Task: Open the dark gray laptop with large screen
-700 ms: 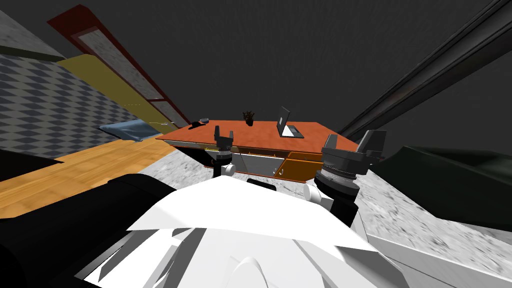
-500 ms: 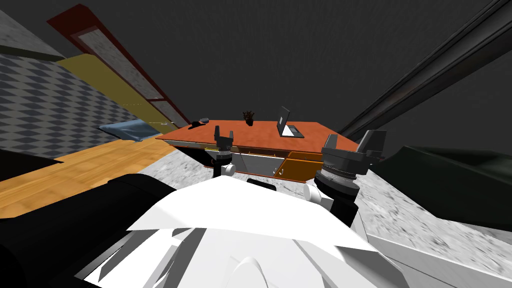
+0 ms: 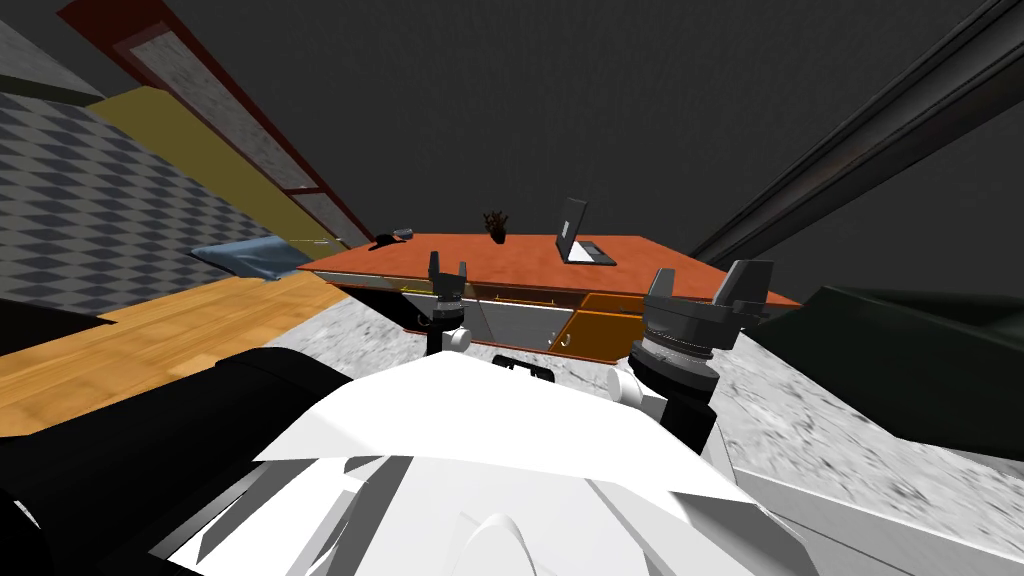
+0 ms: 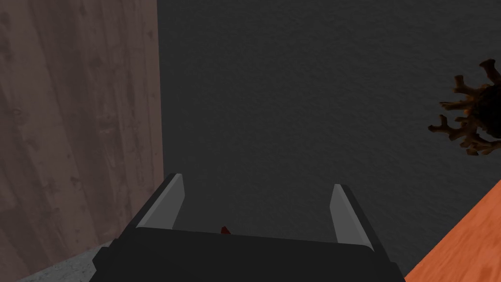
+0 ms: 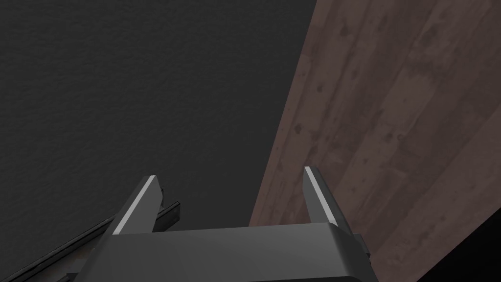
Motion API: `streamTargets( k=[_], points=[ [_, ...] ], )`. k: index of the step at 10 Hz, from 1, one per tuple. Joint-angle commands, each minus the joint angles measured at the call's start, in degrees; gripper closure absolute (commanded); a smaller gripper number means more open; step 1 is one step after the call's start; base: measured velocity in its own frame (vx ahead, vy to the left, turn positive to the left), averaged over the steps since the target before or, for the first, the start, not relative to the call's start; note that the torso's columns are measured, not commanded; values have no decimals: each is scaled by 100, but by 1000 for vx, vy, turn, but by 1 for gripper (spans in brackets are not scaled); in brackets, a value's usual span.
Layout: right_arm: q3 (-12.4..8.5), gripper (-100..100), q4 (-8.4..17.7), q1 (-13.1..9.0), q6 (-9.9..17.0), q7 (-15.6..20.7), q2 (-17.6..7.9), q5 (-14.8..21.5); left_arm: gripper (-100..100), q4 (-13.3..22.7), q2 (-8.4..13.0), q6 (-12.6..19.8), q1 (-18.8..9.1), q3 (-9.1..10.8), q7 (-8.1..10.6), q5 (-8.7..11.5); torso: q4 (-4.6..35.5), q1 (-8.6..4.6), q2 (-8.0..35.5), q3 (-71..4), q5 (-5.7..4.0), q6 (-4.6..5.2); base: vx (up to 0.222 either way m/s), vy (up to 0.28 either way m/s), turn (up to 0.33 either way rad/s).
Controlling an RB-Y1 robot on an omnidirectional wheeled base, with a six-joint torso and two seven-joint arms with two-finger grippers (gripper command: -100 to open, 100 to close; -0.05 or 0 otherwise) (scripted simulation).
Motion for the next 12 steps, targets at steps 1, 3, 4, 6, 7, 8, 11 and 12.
streamTargets(
  k=[1, 3, 4, 6, 7, 8, 11, 12],
  points=[
    [0, 0, 0, 0, 0, 0, 0, 0, 0, 0, 0, 0, 0, 0, 0, 0, 423, 0, 423, -846, 0, 0, 0, 0, 0],
    [-110, -100, 40, -16, 17, 68, -274, 140, 0, 0, 0, 0, 0, 0, 0, 0, 1269, 0, 1269, -2538, 0, 0, -9, 20, -17],
    [-180, -100, 72, -25, 30, 115, -427, 231, 0, 2, -1, 0, 0, 0, 0, 0, 1459, 11, 1470, -2928, 3, 1, -30, 74, -42],
    [-363, -100, 166, -49, 66, 240, -783, 471, 0, 3, -1, 1, 1, -1, 0, 0, 1531, 14, 1532, -3068, 4, 0, -24, 87, -33],
    [-473, -100, 230, -63, 90, 319, -954, 616, 0, 3, -1, 1, 1, -1, 0, 0, 1535, 6, 1533, -3075, 2, -1, -33, 101, -28],
    [-473, -100, 230, -63, 90, 319, -1007, 616, 0, 3, -1, 1, 0, -1, 0, 0, 1537, 4, 1536, -3075, 1, 0, -25, 75, -15],
    [-721, -100, 388, -92, 148, 503, -1475, 945, 0, 3, -1, 1, 0, -1, 0, 0, 1538, 3, 1537, -3075, 0, 0, -30, 80, -18],
    [-856, -100, 482, -106, 181, 608, -1703, 1127, 0, 3, -1, 1, 1, -1, 0, 0, 1537, -3, 1533, -3077, 0, 0, -23, 70, -11]
  ],
)
